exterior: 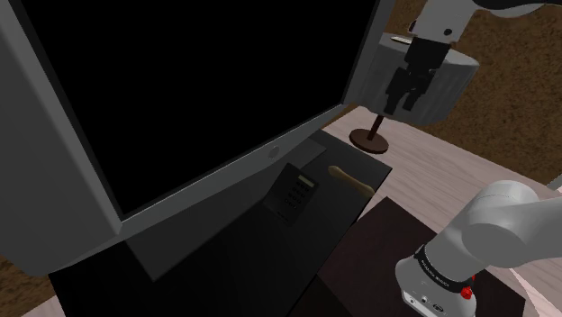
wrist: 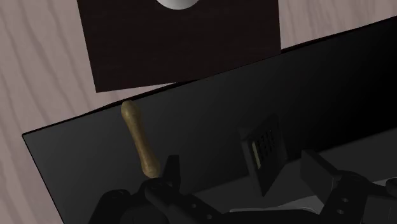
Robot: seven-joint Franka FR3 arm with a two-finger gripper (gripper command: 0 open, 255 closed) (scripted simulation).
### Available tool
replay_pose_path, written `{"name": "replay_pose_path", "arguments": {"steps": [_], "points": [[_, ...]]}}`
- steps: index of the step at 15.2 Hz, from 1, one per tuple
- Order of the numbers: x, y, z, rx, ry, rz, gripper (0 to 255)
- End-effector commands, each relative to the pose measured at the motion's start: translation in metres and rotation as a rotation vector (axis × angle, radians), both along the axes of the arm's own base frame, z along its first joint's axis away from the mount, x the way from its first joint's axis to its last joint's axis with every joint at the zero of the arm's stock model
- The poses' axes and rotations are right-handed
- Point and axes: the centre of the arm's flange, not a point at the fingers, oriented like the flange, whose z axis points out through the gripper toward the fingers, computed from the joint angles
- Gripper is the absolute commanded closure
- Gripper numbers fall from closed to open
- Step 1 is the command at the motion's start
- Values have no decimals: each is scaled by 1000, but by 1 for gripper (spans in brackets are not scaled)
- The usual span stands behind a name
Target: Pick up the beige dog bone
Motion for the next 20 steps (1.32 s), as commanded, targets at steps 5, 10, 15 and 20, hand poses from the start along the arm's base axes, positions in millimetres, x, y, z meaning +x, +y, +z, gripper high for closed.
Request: {"name": "replay_pose_path", "arguments": {"steps": [5, 10, 15, 20], "points": [[8, -24, -47, 6, -1, 29, 0], [20, -52, -106, 13, -3, 66, 0], [32, -80, -165, 21, -4, 103, 0], [46, -107, -224, 28, -5, 139, 0]]}}
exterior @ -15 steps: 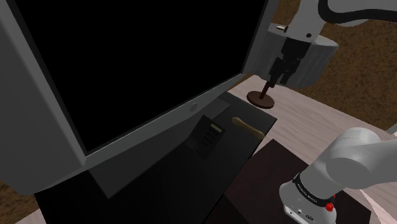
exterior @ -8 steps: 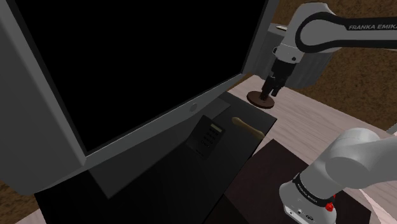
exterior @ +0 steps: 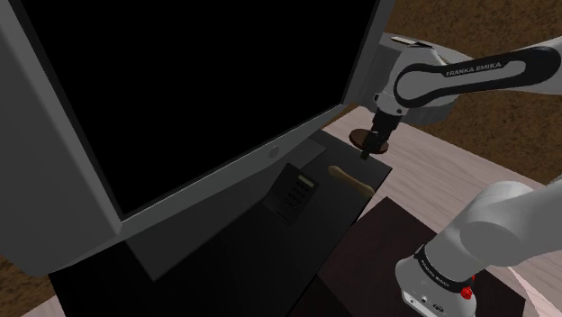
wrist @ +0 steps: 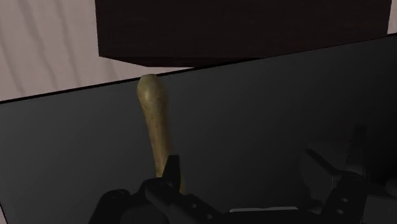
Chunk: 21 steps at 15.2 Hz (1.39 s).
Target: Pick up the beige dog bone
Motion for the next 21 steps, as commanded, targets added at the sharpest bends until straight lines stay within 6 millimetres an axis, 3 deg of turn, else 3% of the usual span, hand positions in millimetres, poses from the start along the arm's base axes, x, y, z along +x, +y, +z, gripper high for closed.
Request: {"name": "replay_pose_path", "arguments": {"steps": [1, 13, 21], "points": [[6, -14, -23, 2, -3, 16, 0], [43, -74, -166, 20, -6, 104, 0], [44, -75, -208, 20, -6, 105, 0]]}}
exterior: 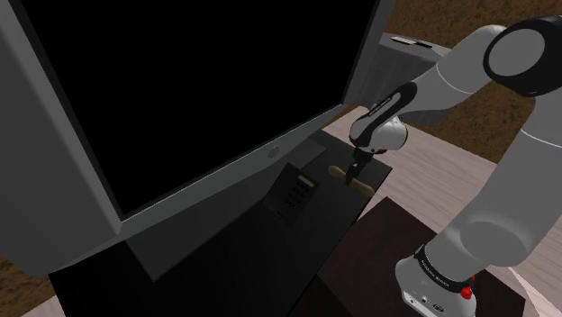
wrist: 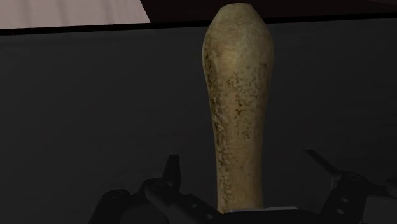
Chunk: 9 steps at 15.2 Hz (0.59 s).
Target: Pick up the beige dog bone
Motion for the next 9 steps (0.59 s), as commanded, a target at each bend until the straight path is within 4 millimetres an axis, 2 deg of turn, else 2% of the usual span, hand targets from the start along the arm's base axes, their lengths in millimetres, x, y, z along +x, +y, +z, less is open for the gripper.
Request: {"name": "replay_pose_path", "arguments": {"steps": [1, 2, 3, 9], "points": [[0, 1, -7, 0, 0, -1, 0], [0, 1, -7, 0, 0, -1, 0], [1, 1, -7, 0, 0, -1, 255], [1, 1, -7, 0, 0, -1, 255]]}}
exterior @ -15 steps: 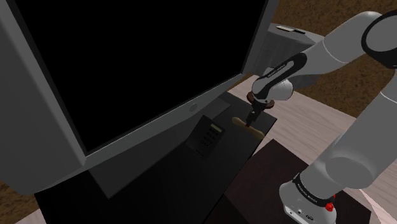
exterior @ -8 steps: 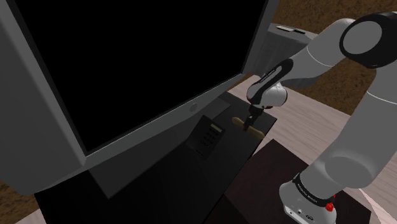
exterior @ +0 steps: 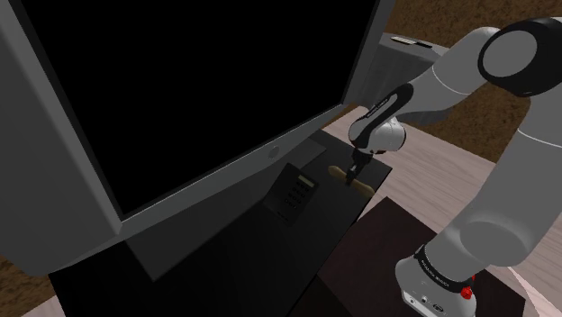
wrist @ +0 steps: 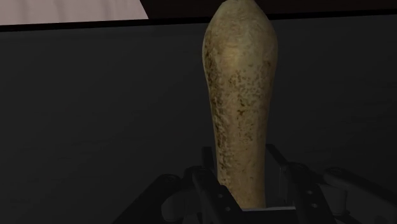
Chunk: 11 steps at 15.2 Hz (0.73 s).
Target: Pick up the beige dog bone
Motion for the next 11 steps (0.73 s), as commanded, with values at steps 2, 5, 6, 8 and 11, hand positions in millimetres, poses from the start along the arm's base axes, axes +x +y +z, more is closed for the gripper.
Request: {"name": "replay_pose_path", "arguments": {"steps": [2, 5, 6, 8, 11], "points": [[0, 0, -1, -1, 1, 1, 255], [-1, 0, 11, 0, 0, 1, 255], [-1, 0, 16, 0, 0, 1, 255], [-1, 0, 26, 0, 0, 1, 255], [-1, 0, 42, 0, 0, 1, 255]]}}
